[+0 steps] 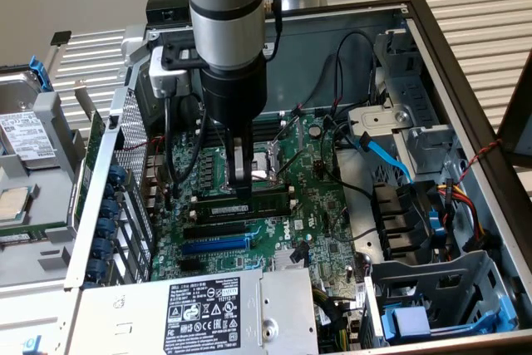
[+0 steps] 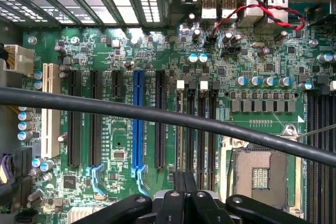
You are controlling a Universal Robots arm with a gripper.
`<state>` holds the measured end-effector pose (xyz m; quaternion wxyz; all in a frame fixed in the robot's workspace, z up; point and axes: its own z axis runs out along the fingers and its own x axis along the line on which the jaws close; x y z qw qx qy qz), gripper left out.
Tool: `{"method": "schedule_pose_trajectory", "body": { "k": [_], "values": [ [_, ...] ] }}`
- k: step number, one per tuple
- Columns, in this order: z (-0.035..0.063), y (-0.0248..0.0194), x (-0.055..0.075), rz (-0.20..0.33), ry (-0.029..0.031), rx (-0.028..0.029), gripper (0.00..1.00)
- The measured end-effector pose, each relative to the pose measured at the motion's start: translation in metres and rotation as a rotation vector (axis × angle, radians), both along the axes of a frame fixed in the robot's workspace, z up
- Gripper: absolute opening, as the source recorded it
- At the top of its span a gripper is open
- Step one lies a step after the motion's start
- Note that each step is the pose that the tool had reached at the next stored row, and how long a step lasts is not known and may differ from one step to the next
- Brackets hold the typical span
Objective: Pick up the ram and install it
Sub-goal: 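Press down the ram until it locks into place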
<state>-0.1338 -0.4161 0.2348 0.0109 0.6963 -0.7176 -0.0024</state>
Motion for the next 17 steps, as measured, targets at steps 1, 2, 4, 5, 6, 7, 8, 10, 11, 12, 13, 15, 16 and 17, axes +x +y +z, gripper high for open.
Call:
{"method": "schedule_pose_trajectory", "body": {
  "k": [1, 2, 4, 5, 6, 7, 8, 10, 11, 12, 13, 15, 16, 17],
  "values": [
    [-0.0004, 0.0, 0.0, 0.0, 0.0, 0.0002, 0.11],
    [-0.0007, 0.0, 0.0, 0.0, 0.0, 0.0002, 0.11],
    [-0.0014, 0.0, -0.0002, 0.0, 0.0, 0.0003, 0.11],
    [-0.0016, 0.0, -0.0003, 0.0, 0.0001, 0.0002, 0.11],
    [-0.0019, 0.0, -0.0003, 0.0, 0.0001, 0.0003, 0.11],
    [-0.0022, 0.0, -0.0004, 0.0, 0.0, 0.0003, 0.11],
    [-0.0025, 0.0, -0.0005, 0.0, 0.0, 0.0003, 0.11],
    [-0.0027, 0.0, -0.0007, 0.0, 0.0001, 0.0002, 0.11],
    [-0.0029, 0.0, -0.0007, 0.0, 0.0001, 0.0002, 0.11],
    [-0.0033, 0.0, -0.0008, 0.0, 0.0, 0.0003, 0.11],
    [-0.0035, 0.0, -0.0008, 0.0, 0.0001, 0.0002, 0.11],
    [-0.0038, 0.0, -0.0009, 0.0, 0.0002, 0.0, 0.11],
    [-0.0038, 0.0, -0.0009, 0.0, 0.0001, 0.0001, 0.11],
    [-0.0039, 0.0, -0.0009, 0.0, 0.0001, 0.0002, 0.11]
  ]
}}
